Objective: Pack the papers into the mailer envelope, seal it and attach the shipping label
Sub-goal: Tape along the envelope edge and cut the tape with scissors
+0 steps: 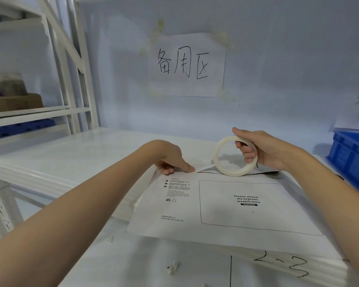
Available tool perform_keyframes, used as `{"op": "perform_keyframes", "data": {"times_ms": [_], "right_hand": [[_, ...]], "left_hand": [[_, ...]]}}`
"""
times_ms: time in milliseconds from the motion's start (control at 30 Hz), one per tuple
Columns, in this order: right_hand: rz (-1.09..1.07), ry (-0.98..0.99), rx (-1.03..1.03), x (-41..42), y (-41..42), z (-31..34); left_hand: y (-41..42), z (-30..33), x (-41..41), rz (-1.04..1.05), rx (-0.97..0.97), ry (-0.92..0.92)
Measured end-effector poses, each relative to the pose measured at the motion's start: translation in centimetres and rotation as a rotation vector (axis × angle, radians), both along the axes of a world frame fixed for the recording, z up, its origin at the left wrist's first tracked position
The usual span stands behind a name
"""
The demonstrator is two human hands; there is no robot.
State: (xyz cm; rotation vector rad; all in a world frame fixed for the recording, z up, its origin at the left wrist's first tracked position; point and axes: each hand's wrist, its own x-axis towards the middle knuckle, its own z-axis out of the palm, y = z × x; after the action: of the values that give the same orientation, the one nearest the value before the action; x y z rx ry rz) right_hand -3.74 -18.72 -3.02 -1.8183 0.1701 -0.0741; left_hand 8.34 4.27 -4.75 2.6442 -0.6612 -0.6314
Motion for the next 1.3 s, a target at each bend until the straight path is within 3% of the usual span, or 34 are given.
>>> {"op": "perform_keyframes", "data": {"times_ms": [200, 633, 1000, 1300], "right_hand": [[0.141, 0.082, 0.192, -1.1, -1.8, -0.9], [0.079, 0.06, 0.143, -0.6, -0.4, -0.6], [0.043, 0.032, 0.128, -0.9, 0.0, -0.4], [0.04, 0.039, 0.103, -0.7, -0.1, -0.5]], "left_hand": [[-0.4, 0.0, -0.3, 0.014, 0.002, 0.019], [-0.9, -0.4, -0.6, 0.006, 0.092, -0.078], [-0.2, 0.2, 0.2, 0.049, -0.025, 0.106], [-0.5, 0.1, 0.5, 0.012, 0.051, 0.044]]}}
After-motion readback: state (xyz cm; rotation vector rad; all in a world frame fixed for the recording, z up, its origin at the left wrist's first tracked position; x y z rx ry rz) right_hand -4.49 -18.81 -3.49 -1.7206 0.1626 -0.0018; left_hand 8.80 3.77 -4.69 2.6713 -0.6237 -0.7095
